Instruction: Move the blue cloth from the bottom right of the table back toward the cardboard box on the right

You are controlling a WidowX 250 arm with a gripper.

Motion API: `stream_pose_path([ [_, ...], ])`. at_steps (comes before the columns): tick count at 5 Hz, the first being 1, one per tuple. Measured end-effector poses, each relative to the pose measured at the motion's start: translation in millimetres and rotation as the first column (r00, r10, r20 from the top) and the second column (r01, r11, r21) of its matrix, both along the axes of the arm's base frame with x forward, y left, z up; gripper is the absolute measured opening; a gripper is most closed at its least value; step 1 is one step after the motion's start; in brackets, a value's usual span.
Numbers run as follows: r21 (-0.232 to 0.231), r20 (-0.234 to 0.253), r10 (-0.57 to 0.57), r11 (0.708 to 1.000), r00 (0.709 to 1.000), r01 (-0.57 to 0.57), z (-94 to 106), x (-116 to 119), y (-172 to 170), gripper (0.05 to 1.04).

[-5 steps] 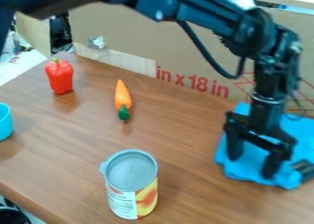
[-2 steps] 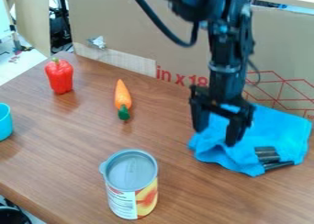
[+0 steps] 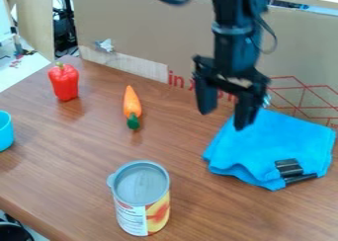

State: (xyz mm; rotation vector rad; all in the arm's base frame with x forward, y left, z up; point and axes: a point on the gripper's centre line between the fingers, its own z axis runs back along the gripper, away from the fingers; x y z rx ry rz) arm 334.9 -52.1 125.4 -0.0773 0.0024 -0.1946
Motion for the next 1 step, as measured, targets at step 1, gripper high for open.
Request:
stream_pose_path([
  [1, 0.044, -0.043, 0.047, 0.998, 0.998, -0.045, 11.5, -18.5, 29.1, 1.001],
])
